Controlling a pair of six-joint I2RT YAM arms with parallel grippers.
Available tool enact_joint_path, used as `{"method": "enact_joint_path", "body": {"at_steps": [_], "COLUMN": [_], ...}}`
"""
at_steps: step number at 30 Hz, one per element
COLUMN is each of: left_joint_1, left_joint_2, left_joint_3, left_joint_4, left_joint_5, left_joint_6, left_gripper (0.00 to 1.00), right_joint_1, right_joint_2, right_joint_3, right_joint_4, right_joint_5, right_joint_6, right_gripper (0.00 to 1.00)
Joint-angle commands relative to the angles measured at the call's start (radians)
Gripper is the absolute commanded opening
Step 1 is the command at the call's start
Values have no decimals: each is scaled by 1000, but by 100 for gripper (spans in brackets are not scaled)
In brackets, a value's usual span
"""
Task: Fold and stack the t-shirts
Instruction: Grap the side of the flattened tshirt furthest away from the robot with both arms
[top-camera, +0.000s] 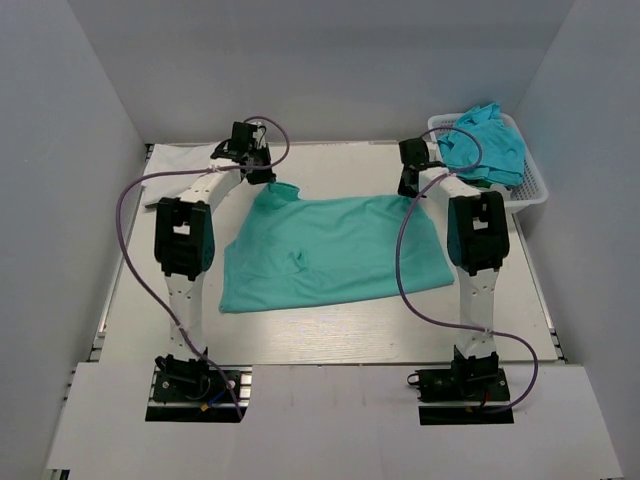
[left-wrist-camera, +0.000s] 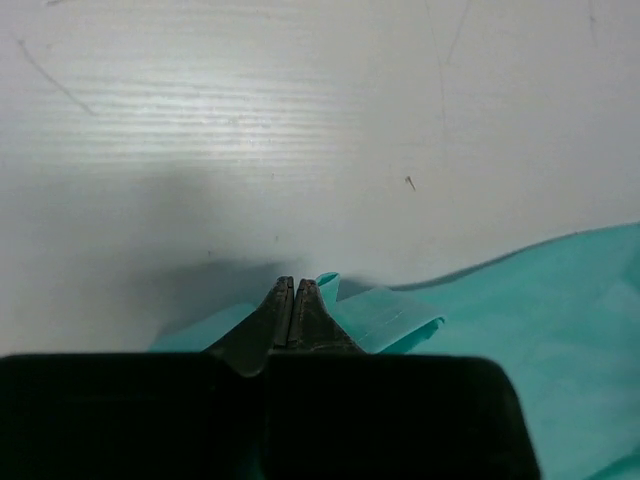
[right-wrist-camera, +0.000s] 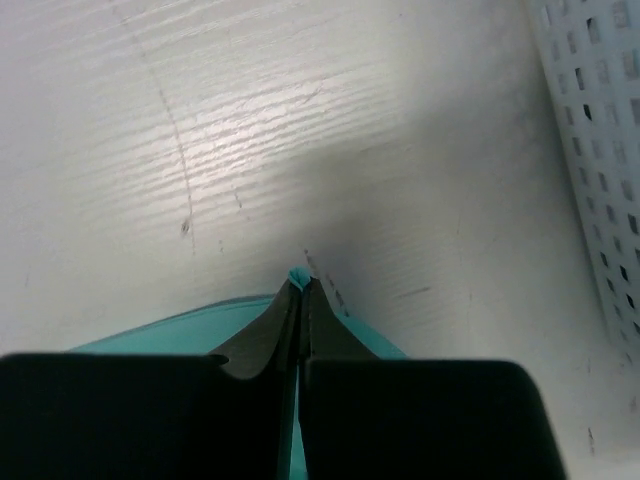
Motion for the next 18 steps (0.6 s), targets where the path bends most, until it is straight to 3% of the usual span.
{"method": "enact_joint_path", "body": {"at_steps": [1, 9, 18], "left_joint_1": [-7, -16, -16], "left_joint_2": [-183, -490, -760], "left_joint_3": [-117, -546, -836], "left_joint_4": [60, 200, 222], "left_joint_5": [-4, 5, 47], "left_joint_6": [-5, -112, -194], "left_gripper": [0, 0, 0], "right_joint_1": [18, 23, 18], "right_joint_2": [-120, -288, -448], "right_joint_3": [-56, -237, -424], "right_joint_4": [90, 170, 215], "right_joint_5": [21, 15, -4], "right_joint_6": [-55, -54, -31], "right_gripper": [0, 0, 0]}}
